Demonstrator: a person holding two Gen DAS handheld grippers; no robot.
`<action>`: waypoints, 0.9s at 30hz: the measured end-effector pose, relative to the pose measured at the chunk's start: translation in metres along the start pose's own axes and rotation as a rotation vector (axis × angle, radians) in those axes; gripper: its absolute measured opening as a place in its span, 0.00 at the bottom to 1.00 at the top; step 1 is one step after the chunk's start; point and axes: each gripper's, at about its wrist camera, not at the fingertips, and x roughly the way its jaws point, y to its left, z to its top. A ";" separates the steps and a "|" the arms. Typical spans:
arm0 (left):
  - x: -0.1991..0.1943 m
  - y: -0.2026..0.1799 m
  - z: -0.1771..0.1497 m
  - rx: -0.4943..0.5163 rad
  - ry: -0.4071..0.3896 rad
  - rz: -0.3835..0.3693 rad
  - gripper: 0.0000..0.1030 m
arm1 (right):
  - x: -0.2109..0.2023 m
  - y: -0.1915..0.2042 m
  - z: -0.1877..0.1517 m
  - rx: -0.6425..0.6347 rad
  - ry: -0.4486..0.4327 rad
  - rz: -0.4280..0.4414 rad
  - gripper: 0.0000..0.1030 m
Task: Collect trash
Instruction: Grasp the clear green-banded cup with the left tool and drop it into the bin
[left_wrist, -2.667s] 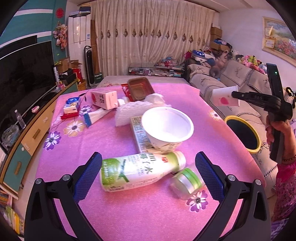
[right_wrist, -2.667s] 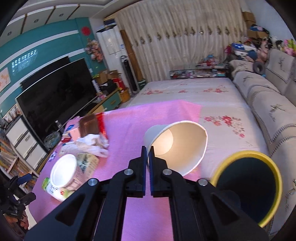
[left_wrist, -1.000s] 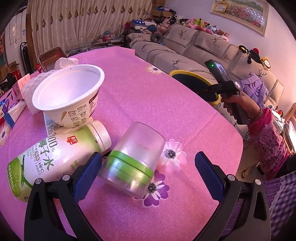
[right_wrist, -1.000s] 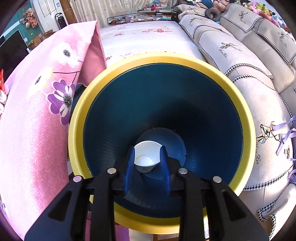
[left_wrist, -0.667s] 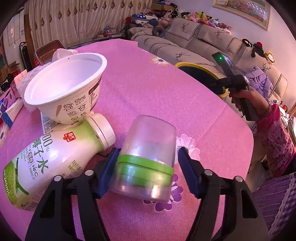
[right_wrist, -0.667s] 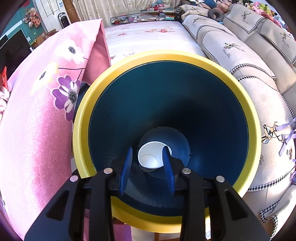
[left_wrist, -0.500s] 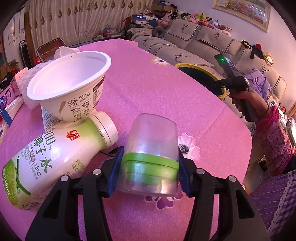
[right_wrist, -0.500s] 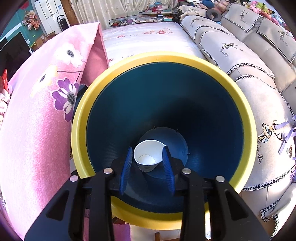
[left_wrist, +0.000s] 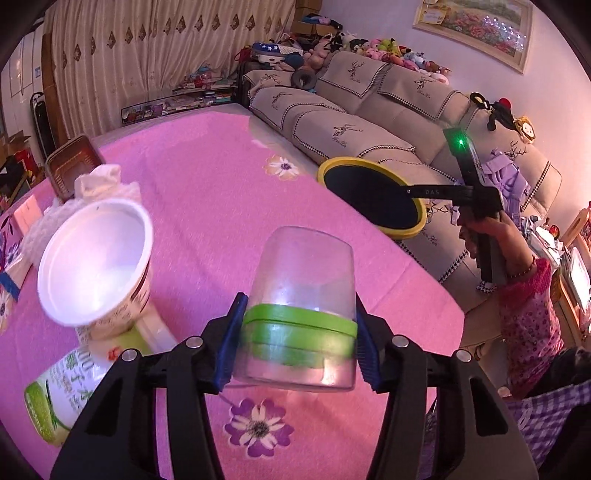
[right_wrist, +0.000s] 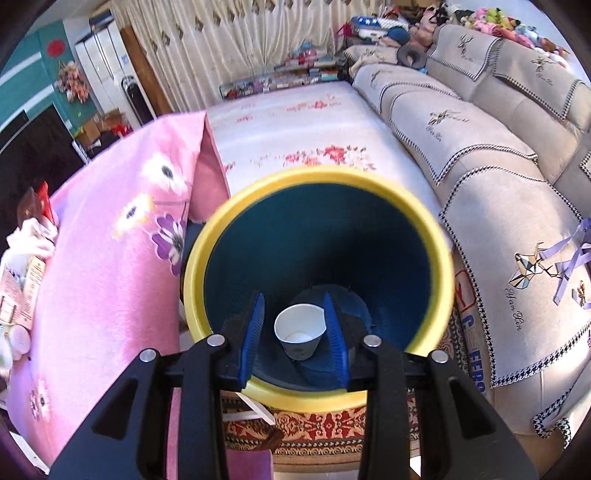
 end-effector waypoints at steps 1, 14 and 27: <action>0.003 -0.005 0.010 0.004 0.000 -0.013 0.52 | -0.006 -0.003 0.000 0.005 -0.013 -0.001 0.32; 0.151 -0.133 0.161 0.194 0.108 -0.138 0.52 | -0.065 -0.071 -0.015 0.077 -0.104 -0.057 0.32; 0.340 -0.149 0.181 0.094 0.466 -0.080 0.52 | -0.047 -0.119 -0.030 0.128 -0.035 -0.076 0.32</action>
